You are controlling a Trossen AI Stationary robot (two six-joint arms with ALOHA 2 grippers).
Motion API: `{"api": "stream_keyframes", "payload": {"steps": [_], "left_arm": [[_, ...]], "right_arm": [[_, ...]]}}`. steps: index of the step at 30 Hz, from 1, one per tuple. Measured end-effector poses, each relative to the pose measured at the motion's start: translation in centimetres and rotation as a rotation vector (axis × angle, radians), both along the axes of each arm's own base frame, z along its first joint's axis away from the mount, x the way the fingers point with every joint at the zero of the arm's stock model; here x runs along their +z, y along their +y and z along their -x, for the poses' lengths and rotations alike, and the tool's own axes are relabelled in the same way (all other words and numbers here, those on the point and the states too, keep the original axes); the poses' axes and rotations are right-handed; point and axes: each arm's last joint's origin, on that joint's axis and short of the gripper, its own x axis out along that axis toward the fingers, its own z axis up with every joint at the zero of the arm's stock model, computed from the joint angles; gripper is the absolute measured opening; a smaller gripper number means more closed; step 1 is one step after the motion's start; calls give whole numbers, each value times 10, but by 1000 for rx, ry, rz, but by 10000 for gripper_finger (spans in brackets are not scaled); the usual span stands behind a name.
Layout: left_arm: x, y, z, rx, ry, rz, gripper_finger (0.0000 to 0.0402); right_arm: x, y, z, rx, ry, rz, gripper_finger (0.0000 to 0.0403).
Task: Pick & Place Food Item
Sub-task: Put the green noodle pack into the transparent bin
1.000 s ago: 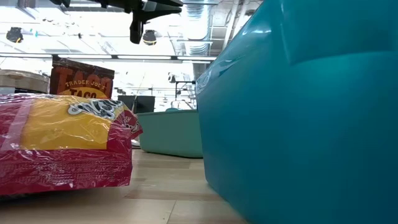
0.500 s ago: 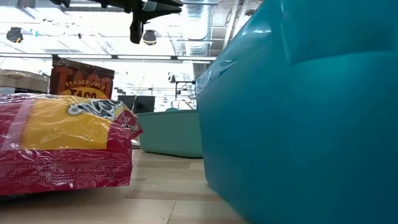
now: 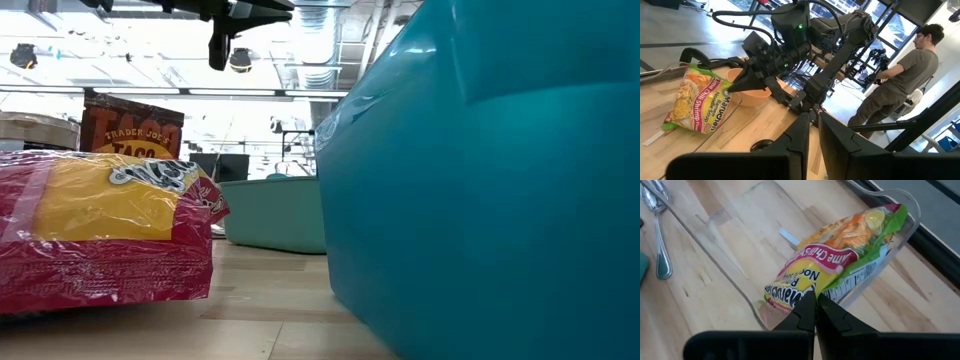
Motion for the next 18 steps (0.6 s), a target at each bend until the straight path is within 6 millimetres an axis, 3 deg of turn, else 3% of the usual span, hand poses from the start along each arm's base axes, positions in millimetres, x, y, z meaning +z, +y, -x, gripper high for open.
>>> {"api": "stream_keyframes", "payload": {"steps": [7,18], "left_arm": [[0,0,0,-1,0,0,36],[0,0,0,-2,0,0,36]], "right_arm": [[-1,0,1,-16,7,-16,5],[-1,0,1,-16,10,-18,67]]}}
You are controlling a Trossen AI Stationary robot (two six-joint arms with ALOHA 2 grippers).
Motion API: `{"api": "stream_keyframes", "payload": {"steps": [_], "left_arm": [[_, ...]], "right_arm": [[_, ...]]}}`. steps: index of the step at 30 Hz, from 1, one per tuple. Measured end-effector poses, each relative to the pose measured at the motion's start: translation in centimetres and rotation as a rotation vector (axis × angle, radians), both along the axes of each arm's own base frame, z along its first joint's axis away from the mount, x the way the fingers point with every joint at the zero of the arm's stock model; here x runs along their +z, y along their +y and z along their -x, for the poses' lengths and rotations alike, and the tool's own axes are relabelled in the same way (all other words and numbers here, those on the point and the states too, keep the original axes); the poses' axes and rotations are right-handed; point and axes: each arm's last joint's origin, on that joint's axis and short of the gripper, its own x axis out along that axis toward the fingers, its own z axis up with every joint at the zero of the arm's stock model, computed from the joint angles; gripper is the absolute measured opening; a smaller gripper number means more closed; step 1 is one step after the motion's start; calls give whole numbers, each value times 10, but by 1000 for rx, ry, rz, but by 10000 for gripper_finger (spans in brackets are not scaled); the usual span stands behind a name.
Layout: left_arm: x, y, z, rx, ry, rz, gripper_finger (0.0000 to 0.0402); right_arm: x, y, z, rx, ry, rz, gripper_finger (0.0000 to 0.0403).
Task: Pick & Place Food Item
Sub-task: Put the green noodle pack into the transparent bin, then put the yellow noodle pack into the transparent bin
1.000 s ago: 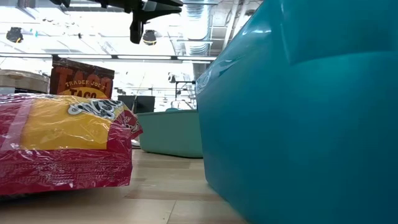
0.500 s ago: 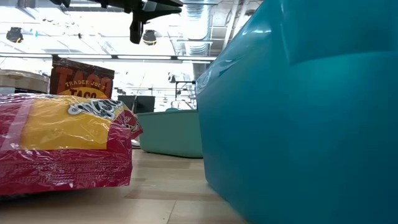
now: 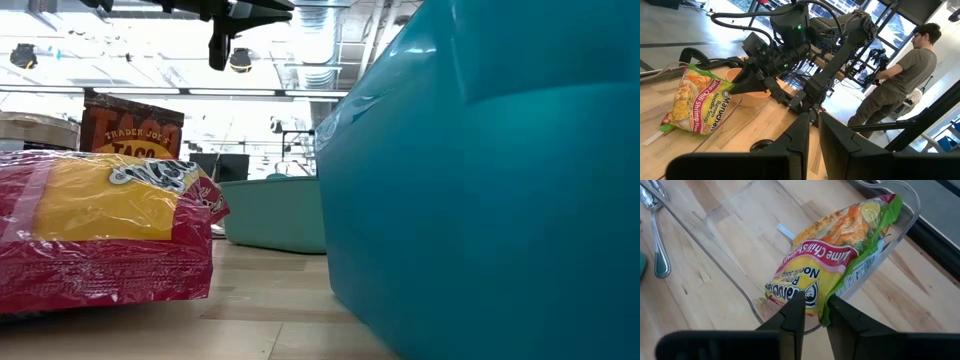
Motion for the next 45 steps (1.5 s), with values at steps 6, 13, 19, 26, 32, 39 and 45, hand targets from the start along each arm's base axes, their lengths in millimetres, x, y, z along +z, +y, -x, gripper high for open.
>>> {"api": "stream_keyframes", "payload": {"steps": [6,13,19,26,32,39,45], "left_arm": [[0,0,0,0,0,0,36],[0,0,0,-4,0,0,36],[0,0,0,-4,0,0,36],[0,0,0,-3,0,0,36],[0,0,0,-2,0,0,36],[0,0,0,2,0,0,36],[0,0,0,1,0,0,36]], "right_arm": [[3,0,2,-2,-9,4,71],[9,-1,10,-18,-12,6,72],[20,-3,22,-49,-28,14,72],[40,-1,37,-83,-108,41,72],[56,5,49,-129,-208,41,72],[68,22,55,-25,-282,1,66],[76,41,56,126,-334,-52,22]]}}
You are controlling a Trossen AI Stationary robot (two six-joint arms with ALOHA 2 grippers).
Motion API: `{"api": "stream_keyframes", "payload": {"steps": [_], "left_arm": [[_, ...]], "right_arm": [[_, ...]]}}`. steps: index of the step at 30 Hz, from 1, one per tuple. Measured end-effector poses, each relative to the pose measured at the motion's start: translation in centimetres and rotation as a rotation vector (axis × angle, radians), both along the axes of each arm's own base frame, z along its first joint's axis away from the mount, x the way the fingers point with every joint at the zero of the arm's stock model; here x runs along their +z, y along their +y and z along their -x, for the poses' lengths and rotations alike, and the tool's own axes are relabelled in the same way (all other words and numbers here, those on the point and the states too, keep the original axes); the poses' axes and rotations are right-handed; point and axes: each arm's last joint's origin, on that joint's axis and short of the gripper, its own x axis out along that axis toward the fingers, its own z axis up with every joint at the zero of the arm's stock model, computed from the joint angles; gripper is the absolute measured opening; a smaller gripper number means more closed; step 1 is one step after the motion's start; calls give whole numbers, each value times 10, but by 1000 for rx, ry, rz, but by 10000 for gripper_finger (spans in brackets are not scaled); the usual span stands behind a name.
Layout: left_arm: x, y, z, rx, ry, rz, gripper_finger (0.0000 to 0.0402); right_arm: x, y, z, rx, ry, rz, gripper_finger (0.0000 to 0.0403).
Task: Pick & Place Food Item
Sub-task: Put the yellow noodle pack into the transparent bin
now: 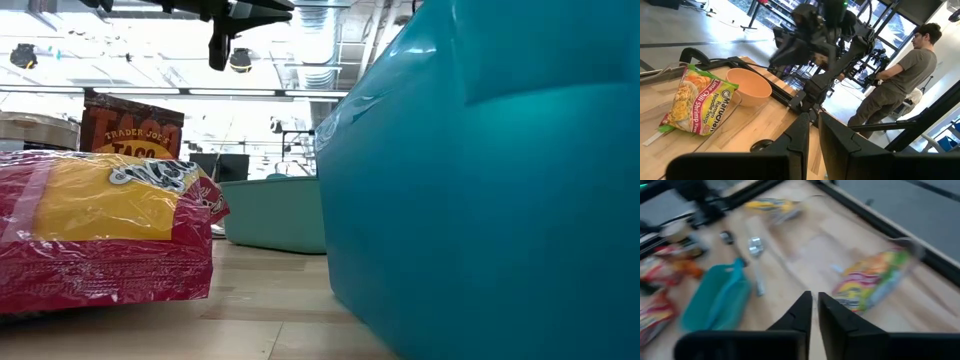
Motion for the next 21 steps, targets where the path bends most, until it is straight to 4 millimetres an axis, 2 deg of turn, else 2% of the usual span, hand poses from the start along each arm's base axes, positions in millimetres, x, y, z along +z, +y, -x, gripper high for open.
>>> {"api": "stream_keyframes", "payload": {"steps": [3,7,13,21], "left_arm": [[0,0,0,0,0,0,36],[0,0,0,-1,0,0,36],[8,2,0,6,-81,10,36],[11,2,0,6,-114,15,36]], "right_arm": [[2,10,-1,74,-19,-12,4],[3,22,-4,143,-24,-13,11],[2,42,-14,251,-33,-19,2],[10,64,-22,365,-134,2,2]]}}
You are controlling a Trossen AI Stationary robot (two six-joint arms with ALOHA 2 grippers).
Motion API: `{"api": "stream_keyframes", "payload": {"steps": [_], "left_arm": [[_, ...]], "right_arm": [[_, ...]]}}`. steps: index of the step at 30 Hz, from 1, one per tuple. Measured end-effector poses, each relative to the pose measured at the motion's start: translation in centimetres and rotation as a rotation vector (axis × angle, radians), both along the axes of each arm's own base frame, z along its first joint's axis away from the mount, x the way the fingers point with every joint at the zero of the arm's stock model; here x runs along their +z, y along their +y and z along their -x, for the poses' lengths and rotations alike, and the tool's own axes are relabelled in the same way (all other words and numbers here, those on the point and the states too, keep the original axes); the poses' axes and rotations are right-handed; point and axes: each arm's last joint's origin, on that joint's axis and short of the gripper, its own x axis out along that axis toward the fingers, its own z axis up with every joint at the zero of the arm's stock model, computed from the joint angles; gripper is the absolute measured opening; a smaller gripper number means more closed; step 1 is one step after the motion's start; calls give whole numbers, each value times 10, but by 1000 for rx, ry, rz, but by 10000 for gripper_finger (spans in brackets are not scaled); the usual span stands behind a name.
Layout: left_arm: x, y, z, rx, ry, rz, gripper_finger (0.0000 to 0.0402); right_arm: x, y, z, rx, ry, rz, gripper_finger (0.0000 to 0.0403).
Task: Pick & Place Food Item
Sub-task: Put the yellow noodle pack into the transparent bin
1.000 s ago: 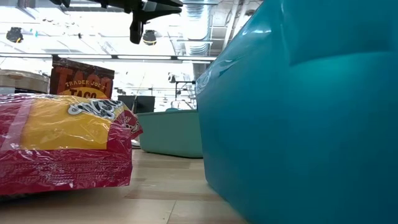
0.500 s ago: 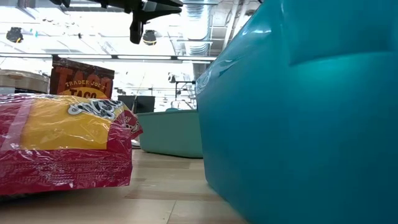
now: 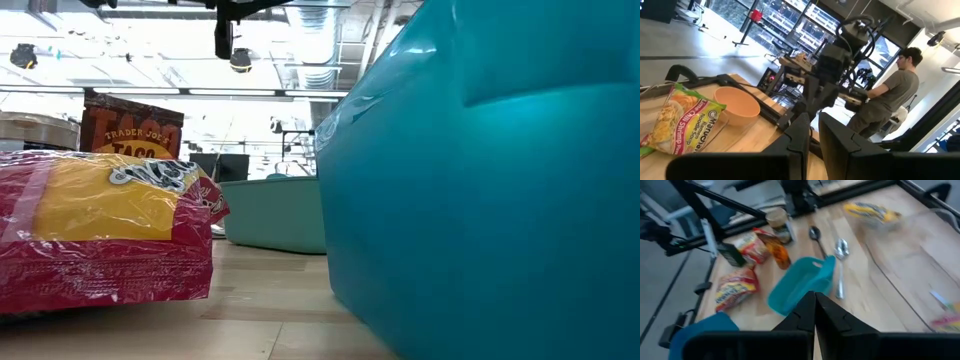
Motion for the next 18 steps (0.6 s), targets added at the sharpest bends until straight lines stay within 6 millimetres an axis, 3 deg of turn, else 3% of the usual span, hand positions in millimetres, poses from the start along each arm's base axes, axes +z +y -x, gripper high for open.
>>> {"api": "stream_keyframes", "payload": {"steps": [7,18], "left_arm": [[4,0,0,-3,-45,5,36],[5,0,0,-2,-50,6,36]], "right_arm": [[8,7,-4,45,-92,-27,1],[30,14,-6,395,-299,-185,0]]}}
